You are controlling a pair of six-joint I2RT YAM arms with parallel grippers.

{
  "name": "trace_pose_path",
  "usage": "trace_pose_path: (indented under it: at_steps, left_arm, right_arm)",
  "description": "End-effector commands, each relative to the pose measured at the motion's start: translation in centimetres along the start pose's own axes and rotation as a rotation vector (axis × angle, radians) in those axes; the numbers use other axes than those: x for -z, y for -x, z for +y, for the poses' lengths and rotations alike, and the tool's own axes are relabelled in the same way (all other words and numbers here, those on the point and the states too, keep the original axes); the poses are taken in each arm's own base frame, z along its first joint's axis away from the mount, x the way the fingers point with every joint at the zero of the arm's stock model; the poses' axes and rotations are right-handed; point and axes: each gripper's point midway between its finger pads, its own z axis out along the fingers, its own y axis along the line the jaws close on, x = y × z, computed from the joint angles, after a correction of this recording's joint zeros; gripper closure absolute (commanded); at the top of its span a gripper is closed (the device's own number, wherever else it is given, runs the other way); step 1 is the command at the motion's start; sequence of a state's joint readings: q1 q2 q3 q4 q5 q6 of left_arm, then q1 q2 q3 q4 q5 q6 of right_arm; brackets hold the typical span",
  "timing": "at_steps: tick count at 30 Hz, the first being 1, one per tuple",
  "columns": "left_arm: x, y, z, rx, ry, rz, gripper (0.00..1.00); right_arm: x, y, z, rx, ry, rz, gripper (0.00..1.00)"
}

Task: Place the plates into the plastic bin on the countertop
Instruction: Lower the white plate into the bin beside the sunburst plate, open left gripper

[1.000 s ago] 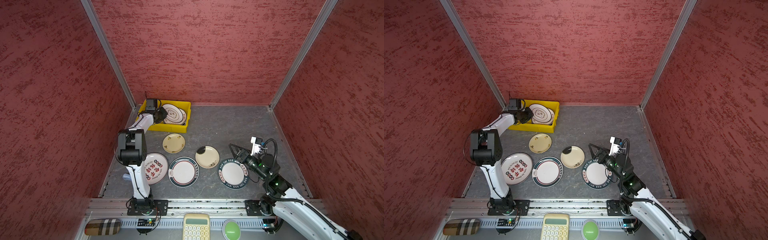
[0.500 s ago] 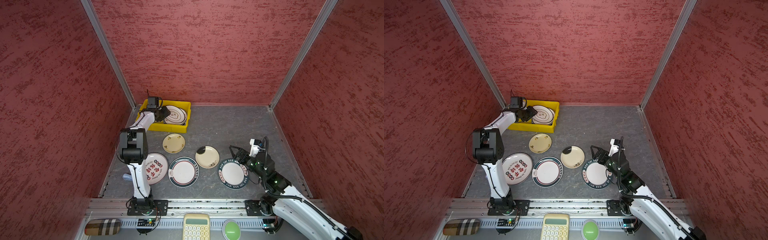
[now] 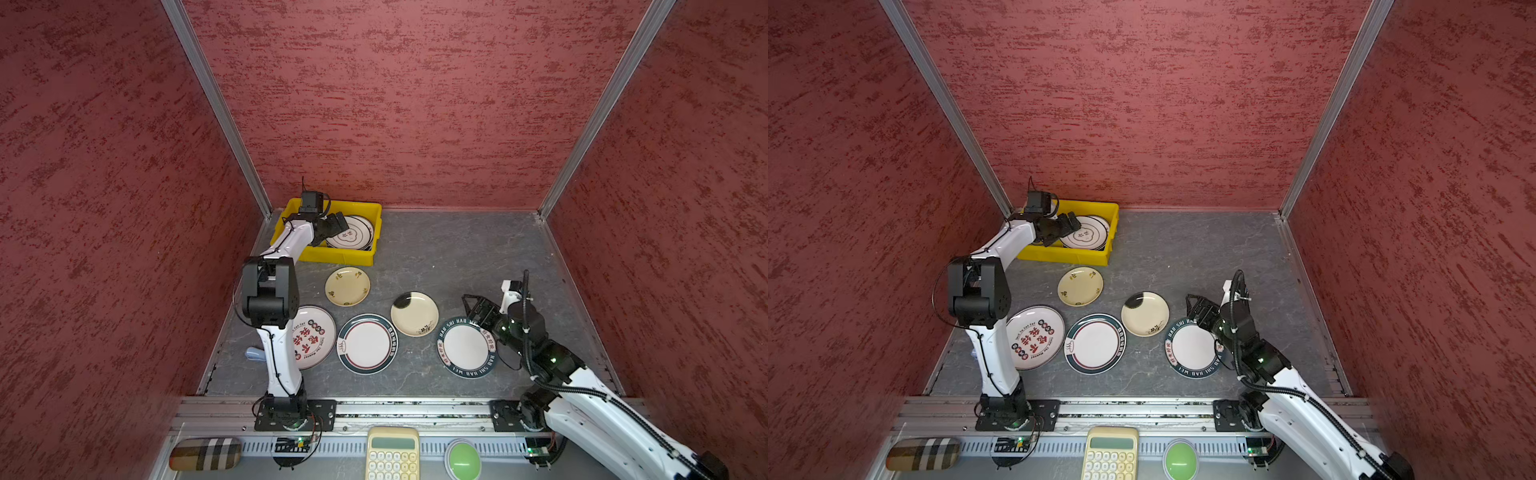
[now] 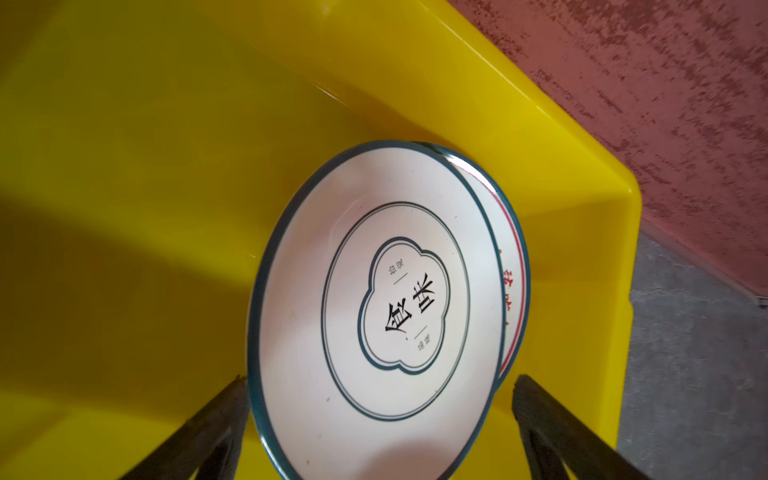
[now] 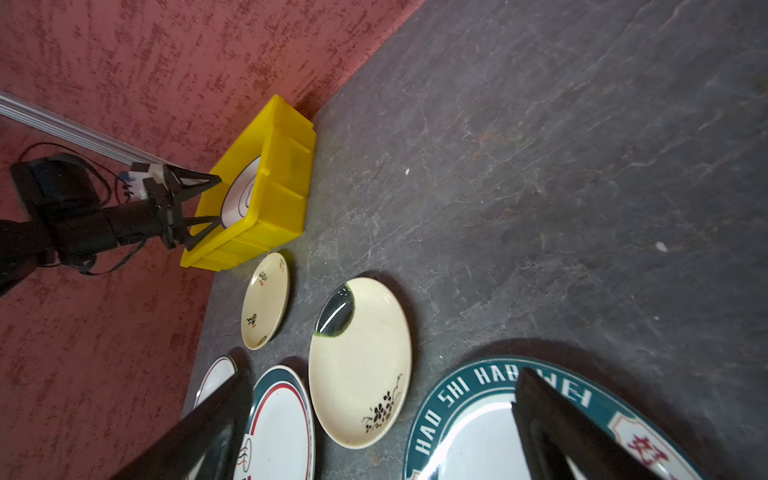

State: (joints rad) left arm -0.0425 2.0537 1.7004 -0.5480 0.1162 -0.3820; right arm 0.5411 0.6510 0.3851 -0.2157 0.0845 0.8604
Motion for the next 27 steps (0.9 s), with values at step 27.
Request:
trace_pose_path:
  at_steps: [27]
  left_arm:
    - [17.7, -3.4, -7.7, -0.063, -0.286, -0.362, 0.01]
  right_arm:
    - [1.1, 1.5, -3.0, 0.092, -0.263, 0.059, 0.01]
